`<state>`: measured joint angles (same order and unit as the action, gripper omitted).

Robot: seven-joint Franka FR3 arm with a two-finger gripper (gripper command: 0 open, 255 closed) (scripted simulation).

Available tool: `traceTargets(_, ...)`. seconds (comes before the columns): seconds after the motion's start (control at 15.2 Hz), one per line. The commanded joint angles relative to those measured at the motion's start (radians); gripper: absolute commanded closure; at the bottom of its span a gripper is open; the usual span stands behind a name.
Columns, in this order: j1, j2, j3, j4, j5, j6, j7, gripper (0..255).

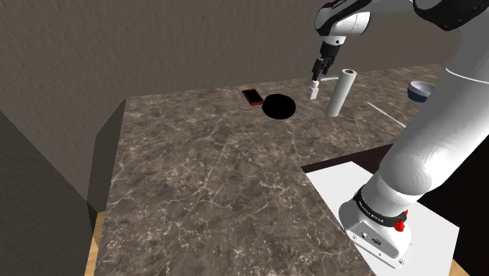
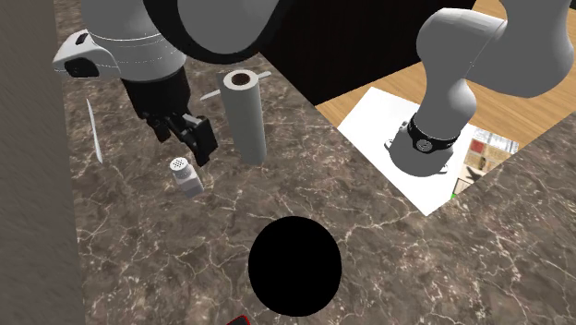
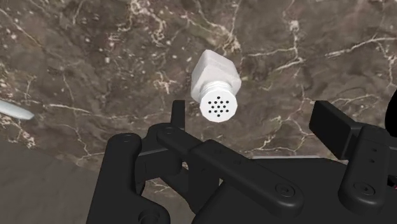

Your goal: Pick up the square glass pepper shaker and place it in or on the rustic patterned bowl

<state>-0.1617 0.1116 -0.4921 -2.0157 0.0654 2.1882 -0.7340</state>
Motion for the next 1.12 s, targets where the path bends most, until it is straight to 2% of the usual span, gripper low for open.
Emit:
traceTargets(0.0, -0.017, 0.060, -0.003, 0.045, 0.036, 0.009, -0.041, 0)
traceTargets(0.53, -0.029, 0.121, 0.009, 0.012, 0.077, 0.095, -0.068, 0)
traceTargets(0.99, -0.029, 0.121, 0.009, 0.012, 0.077, 0.094, -0.068, 0)
traceTargets(1.06, -0.029, 0.121, 0.009, 0.012, 0.077, 0.094, -0.068, 255)
